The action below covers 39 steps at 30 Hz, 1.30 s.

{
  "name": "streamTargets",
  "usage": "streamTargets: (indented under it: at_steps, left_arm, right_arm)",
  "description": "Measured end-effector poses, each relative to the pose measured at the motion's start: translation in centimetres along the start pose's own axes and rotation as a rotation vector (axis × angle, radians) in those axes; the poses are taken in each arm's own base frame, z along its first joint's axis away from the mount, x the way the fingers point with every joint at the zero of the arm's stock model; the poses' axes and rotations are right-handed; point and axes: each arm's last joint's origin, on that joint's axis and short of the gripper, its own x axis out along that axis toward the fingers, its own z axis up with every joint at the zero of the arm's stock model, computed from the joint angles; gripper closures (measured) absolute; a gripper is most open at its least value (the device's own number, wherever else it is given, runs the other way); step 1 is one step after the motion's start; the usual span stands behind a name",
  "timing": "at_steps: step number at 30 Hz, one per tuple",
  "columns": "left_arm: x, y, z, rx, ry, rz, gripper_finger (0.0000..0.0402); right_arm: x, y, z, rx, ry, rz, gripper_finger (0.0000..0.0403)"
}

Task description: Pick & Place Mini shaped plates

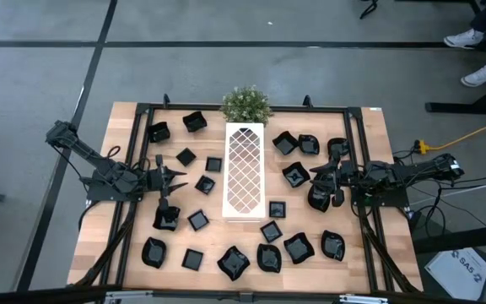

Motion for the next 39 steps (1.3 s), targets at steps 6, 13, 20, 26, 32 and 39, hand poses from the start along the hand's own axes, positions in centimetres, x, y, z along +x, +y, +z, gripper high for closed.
streamTargets:
  at_steps: [6, 13, 20, 26, 32, 39]
  left_arm:
    - [0.0, 0.0, 0.0, 0.000, 0.000, 0.000, 0.0258]
    - [0.0, 0.0, 0.0, 0.000, 0.000, 0.000, 0.0258]
    - [0.0, 0.0, 0.0, 0.000, 0.000, 0.000, 0.0258]
    - [0.0, 0.0, 0.0, 0.000, 0.000, 0.000, 0.0258]
    - [0.0, 0.0, 0.0, 0.000, 0.000, -0.001, 0.0258]
    - [0.0, 0.0, 0.0, 0.000, 0.000, 0.000, 0.0258]
  right_arm:
    - [0.0, 0.0, 0.0, -0.001, 0.001, 0.000, 0.0206]
    - [-0.1, 0.0, 0.4, -0.004, 0.014, -0.002, 0.0206]
    - [-0.9, 0.2, 3.1, -0.016, 0.055, -0.008, 0.0206]
    - [-2.1, 0.4, 6.4, -0.030, 0.104, -0.015, 0.0206]
    - [-3.0, 0.8, 11.3, -0.044, 0.151, -0.023, 0.0206]
    - [-2.8, 1.8, 17.2, -0.054, 0.187, -0.028, 0.0206]
